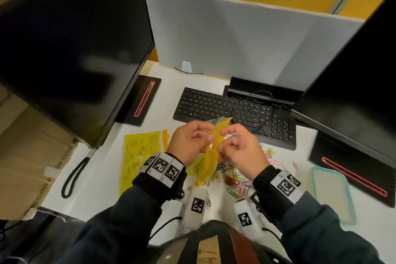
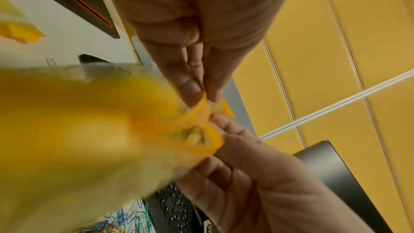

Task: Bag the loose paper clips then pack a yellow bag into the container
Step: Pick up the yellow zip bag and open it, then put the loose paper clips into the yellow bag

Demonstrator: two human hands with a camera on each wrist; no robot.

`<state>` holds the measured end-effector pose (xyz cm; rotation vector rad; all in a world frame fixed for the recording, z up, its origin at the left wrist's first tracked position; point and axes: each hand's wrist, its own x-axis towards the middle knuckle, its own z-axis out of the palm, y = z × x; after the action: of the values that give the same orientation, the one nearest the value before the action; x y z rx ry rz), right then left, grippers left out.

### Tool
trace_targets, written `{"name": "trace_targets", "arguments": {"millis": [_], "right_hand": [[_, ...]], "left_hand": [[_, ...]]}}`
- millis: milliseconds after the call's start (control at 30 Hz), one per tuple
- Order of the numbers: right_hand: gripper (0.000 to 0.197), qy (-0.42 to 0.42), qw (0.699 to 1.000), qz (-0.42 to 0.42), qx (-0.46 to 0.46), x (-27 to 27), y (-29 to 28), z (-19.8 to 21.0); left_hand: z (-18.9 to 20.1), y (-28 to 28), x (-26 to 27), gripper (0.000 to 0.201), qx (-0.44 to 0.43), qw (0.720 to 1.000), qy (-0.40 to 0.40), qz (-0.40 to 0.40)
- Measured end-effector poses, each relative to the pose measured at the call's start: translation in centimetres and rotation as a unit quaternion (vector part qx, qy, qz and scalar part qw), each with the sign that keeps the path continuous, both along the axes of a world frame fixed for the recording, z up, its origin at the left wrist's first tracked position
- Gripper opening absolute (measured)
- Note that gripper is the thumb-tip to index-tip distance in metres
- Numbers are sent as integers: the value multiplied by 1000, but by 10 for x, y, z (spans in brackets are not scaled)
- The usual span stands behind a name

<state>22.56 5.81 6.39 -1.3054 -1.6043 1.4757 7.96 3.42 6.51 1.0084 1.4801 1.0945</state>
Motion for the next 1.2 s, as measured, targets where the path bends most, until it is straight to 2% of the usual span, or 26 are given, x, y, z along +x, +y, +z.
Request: {"name": "trace_targets", "arguments": {"millis": [100, 167, 233, 333, 467, 600, 700, 767, 833, 867, 967, 1033, 1100, 1133, 1167, 1200], "right_hand": [[44, -23, 999, 41, 4, -4, -5, 0], [48, -28, 999, 30, 14, -9, -4, -3], [41, -35, 999, 21, 29, -8, 0, -7], [33, -108, 990, 32, 84, -2, 3, -11], [43, -255, 943, 67, 203, 3, 1, -9], [31, -329, 914, 66, 229, 20, 6, -9], [21, -376, 893, 101, 226, 25, 11, -11], [18, -403, 881, 115, 217, 25, 15, -12], [14, -418, 877, 100, 218, 28, 22, -12], [11, -416, 879, 85, 218, 32, 27, -14], [6, -371, 904, 27, 209, 42, 36, -19], [9, -302, 941, -4, 156, 46, 38, -20], [11, -211, 973, -52, 83, 53, 37, -21], [19, -196, 975, -79, 66, 60, 37, -25], [31, -220, 970, -87, 53, 69, 36, -30], [49, -279, 957, -67, 36, 78, 35, -37]], "left_hand": [[1, 3, 2, 26, 8, 1000, 19, -3], [1, 5, 4, 31, 22, 999, 48, -9], [0, 5, 2, 32, 45, 992, 118, -24], [3, 4, 2, 29, 61, 966, 246, -58], [1, 8, 8, 23, 57, 897, 416, -135], [5, 12, -8, 26, -10, 814, 551, -185], [12, 6, -12, 41, 0, 787, 551, -276], [15, 3, -9, 51, 1, 749, 553, -365], [16, 5, -9, 48, 6, 723, 570, -391], [16, 7, -12, 41, 20, 727, 574, -377], [10, 12, -17, 23, 103, 775, 538, -316], [3, 9, -15, 13, 154, 802, 494, -300], [-3, 8, -14, 10, 184, 813, 475, -282], [-5, 8, -15, 10, 192, 815, 472, -275], [-6, 8, -16, 9, 191, 818, 471, -270], [-7, 9, -19, 6, 186, 821, 471, -264]]}}
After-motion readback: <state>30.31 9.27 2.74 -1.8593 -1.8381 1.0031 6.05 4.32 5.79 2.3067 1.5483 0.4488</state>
